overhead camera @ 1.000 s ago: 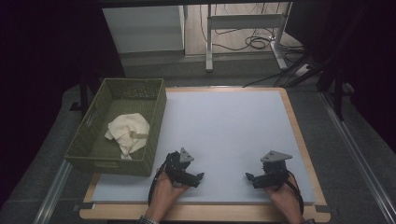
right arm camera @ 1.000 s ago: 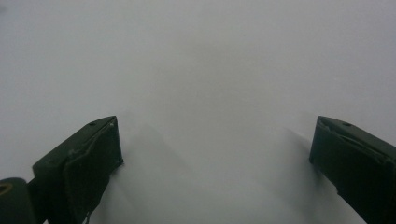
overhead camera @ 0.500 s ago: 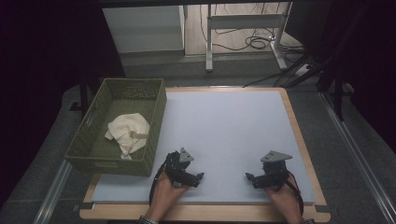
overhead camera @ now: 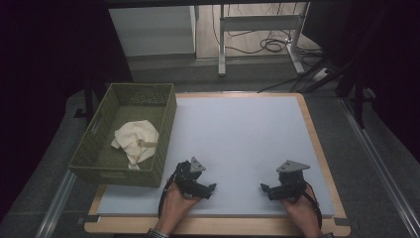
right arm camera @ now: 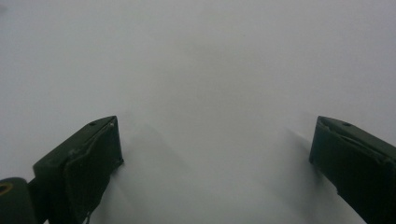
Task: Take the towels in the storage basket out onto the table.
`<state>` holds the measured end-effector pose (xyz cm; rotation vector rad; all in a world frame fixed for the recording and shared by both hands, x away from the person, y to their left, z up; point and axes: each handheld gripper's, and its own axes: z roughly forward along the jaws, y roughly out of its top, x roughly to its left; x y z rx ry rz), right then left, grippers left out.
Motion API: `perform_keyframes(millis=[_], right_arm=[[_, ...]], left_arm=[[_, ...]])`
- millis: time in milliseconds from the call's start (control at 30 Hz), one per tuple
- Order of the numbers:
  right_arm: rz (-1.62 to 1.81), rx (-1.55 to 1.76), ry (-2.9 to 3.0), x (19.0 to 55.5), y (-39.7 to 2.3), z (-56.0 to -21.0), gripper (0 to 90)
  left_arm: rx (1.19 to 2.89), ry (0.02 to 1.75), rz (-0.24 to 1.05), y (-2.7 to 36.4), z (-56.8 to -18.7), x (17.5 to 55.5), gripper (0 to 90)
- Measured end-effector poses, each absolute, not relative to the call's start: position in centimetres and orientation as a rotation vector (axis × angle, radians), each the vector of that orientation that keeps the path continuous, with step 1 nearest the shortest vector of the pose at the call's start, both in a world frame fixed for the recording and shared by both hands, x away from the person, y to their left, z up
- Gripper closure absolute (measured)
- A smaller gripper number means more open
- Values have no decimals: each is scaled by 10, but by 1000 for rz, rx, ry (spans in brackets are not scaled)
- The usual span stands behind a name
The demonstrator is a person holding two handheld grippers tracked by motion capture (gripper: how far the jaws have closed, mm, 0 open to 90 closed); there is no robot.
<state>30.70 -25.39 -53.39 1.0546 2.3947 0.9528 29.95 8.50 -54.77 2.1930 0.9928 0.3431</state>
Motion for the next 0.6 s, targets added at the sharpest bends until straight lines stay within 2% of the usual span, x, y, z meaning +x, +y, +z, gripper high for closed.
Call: perform_keyframes(millis=[600], right_arm=[[953,1054,2394,307,-254,-534,22]], left_arm=[[2205,987,313,85,-543,300,16]])
